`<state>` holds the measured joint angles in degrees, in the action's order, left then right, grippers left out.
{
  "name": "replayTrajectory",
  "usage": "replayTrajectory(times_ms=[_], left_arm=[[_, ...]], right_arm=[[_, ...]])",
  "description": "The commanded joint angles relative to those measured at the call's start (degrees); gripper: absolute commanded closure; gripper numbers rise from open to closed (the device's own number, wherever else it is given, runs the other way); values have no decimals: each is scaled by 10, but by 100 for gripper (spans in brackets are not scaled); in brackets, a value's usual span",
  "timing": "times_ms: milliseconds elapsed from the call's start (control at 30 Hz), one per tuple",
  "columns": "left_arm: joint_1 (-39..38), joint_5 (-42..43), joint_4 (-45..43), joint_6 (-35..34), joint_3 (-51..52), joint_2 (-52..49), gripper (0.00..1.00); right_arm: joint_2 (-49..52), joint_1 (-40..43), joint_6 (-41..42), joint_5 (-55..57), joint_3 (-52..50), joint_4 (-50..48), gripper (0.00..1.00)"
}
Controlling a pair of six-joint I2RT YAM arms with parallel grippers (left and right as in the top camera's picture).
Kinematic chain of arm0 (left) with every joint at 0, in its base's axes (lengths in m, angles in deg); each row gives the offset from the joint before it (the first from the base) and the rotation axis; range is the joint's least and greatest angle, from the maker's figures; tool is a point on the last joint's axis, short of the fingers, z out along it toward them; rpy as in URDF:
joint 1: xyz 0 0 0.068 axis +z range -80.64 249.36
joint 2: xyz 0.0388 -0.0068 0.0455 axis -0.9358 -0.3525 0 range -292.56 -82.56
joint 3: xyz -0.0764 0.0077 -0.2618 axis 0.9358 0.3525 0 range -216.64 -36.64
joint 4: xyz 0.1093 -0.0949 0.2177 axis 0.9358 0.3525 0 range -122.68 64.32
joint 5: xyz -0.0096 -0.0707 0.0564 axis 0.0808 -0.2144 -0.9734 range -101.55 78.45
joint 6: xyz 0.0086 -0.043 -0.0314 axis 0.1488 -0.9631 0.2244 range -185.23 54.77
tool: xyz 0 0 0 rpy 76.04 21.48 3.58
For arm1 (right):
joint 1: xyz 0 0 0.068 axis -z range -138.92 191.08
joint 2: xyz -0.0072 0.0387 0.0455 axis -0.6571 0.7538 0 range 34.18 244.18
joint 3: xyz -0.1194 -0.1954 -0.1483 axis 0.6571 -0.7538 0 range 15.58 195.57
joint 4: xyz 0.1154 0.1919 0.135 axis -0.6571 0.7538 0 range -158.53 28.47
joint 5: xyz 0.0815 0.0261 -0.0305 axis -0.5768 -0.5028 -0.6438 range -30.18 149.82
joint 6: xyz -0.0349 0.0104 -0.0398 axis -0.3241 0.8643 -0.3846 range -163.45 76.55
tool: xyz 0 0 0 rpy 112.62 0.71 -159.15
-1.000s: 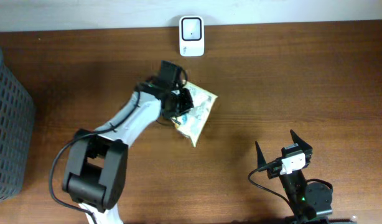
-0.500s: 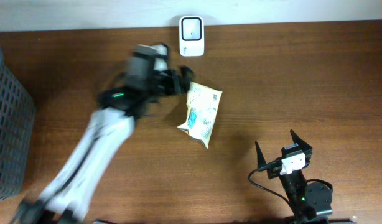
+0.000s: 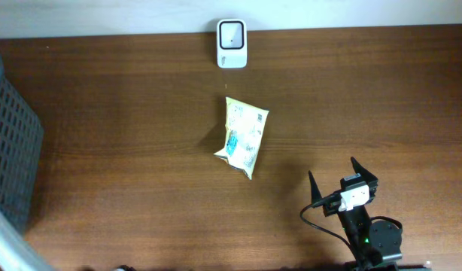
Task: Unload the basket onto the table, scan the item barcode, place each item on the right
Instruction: 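Carry the white snack bag with the left gripper and drop it mid-table, then reach the left gripper into the basket and grasp the spaghetti package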
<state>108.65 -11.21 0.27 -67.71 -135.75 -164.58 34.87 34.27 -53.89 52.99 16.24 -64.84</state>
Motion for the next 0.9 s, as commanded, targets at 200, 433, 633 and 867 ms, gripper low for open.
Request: replayTrajectory(times_ms=[200,433,633,867], left_arm=[[73,-95,281,9,-209,-332,1],[80,-122,271,81,-200,-434,1],[90,-122,264,103,-200,-511,1],[100,-123,254,112,-200,-576,1]], right_arm=[[-3,-3,6,-5,-3,2,2],[-3,-3,6,-5,-3,2,1],[-3,-3,6,-5,-3,2,2],[-3,-3,6,-5,-3,2,2]])
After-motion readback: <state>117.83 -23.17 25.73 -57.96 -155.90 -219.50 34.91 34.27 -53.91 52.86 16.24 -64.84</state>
